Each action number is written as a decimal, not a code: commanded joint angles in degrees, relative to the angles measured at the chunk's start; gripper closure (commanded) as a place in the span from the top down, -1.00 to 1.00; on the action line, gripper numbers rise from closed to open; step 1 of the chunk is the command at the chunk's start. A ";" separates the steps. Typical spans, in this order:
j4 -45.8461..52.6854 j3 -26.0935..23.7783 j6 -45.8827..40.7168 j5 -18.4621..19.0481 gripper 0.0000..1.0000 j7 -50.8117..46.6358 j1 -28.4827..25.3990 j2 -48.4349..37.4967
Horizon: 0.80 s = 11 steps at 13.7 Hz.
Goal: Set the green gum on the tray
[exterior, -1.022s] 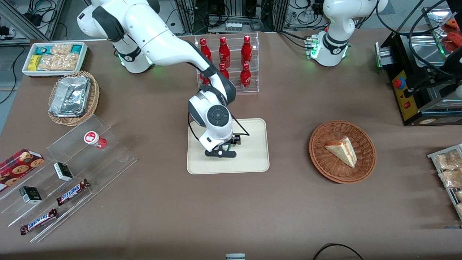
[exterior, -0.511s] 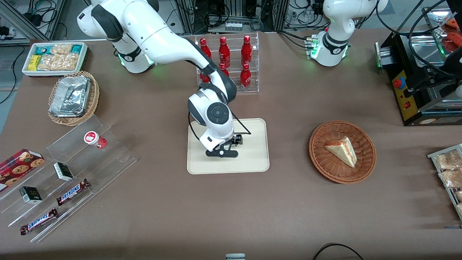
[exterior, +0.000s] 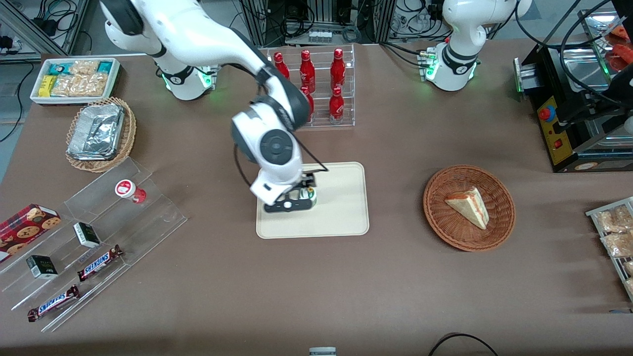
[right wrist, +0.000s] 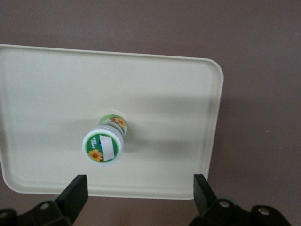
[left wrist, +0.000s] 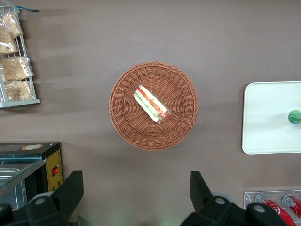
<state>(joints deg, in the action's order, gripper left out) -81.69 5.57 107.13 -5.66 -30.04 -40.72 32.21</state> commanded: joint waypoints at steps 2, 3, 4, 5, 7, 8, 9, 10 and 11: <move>-0.57 -0.30 -7.80 -1.37 1.00 4.89 3.70 -5.66; -0.57 -0.30 -9.47 -1.37 1.00 6.91 5.02 -6.80; -0.57 -0.30 -11.40 -1.37 1.00 9.02 6.86 -8.03; -0.57 -0.30 -13.25 -1.46 1.00 10.78 8.53 -9.26; -0.57 -0.30 -16.42 -1.46 1.00 14.03 11.69 -11.46; -0.74 -0.30 -16.95 -1.72 1.00 16.31 13.80 -12.16; -1.62 -0.30 -17.13 -1.63 1.00 18.51 14.69 -13.30; -2.41 -0.30 -17.22 -1.63 1.00 18.88 15.92 -14.53; -2.50 -0.30 -17.31 -1.55 1.00 18.97 17.76 -15.24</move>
<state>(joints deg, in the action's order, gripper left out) -82.23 5.63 90.48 -5.71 -12.15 -25.24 19.66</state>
